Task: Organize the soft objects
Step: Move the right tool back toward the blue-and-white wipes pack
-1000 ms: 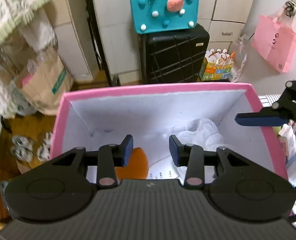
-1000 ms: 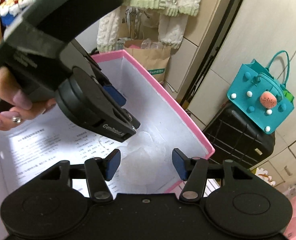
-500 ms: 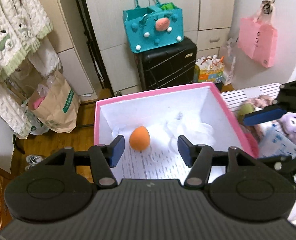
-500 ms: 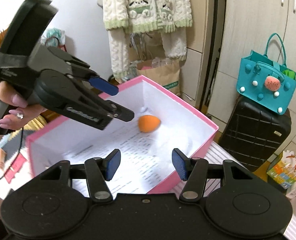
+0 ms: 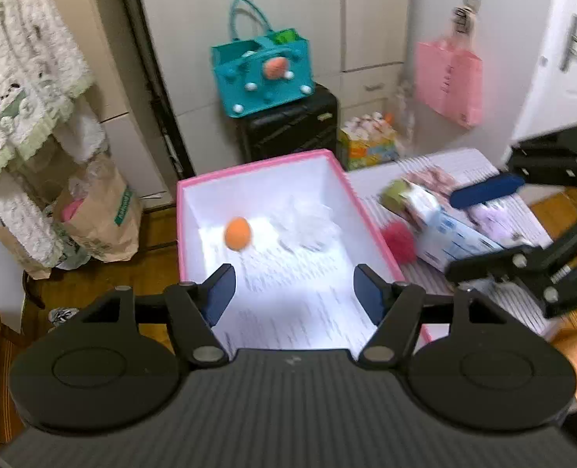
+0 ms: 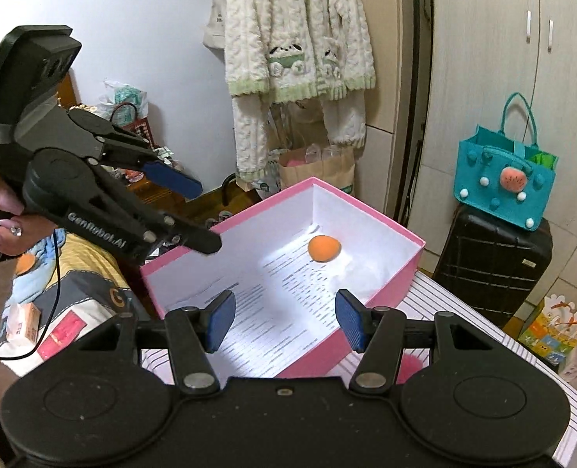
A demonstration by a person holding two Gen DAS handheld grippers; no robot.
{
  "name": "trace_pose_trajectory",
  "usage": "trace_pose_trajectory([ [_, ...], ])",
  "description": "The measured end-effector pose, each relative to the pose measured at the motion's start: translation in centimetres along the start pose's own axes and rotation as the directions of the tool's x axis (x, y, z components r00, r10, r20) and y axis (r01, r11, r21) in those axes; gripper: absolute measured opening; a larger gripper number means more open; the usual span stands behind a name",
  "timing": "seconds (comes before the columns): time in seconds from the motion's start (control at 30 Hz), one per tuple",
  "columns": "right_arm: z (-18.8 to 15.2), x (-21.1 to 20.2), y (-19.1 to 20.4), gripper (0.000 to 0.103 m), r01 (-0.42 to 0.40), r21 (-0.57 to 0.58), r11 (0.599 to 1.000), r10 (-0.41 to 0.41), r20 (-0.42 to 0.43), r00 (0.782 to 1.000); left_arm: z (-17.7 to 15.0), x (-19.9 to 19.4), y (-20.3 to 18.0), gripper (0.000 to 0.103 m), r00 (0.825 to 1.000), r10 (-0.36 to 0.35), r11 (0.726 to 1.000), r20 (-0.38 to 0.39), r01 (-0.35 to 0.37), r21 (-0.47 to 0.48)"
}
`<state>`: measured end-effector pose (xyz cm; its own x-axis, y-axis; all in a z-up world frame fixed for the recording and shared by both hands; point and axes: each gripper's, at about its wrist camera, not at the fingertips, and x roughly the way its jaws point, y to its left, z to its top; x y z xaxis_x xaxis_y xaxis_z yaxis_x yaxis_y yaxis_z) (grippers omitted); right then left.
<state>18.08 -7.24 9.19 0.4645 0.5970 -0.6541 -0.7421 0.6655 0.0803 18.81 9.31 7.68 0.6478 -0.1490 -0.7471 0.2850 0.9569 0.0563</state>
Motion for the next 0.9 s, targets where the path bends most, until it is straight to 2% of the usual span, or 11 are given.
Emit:
trace_pose_trajectory([
  [0.17, -0.9, -2.7, 2.2, 0.062, 0.019, -0.04, 0.999, -0.018, 0.012, 1.0, -1.9, -3.1, -2.3, 0.069, 0.999, -0.047, 0.998, -0.009, 0.047, 0.043],
  [0.4, -2.7, -5.7, 4.2, 0.062, 0.04, -0.076, 0.996, -0.037, 0.034, 0.999, -3.9, -5.9, -4.9, 0.072, 0.999, -0.046, 0.994, 0.011, 0.044, 0.099],
  [0.9, -7.6, -9.4, 5.8, 0.063, 0.072, -0.058, 0.996, -0.069, 0.053, 0.996, -7.0, -6.7, -8.9, 0.075, 0.996, -0.079, 0.98, -0.031, 0.083, 0.181],
])
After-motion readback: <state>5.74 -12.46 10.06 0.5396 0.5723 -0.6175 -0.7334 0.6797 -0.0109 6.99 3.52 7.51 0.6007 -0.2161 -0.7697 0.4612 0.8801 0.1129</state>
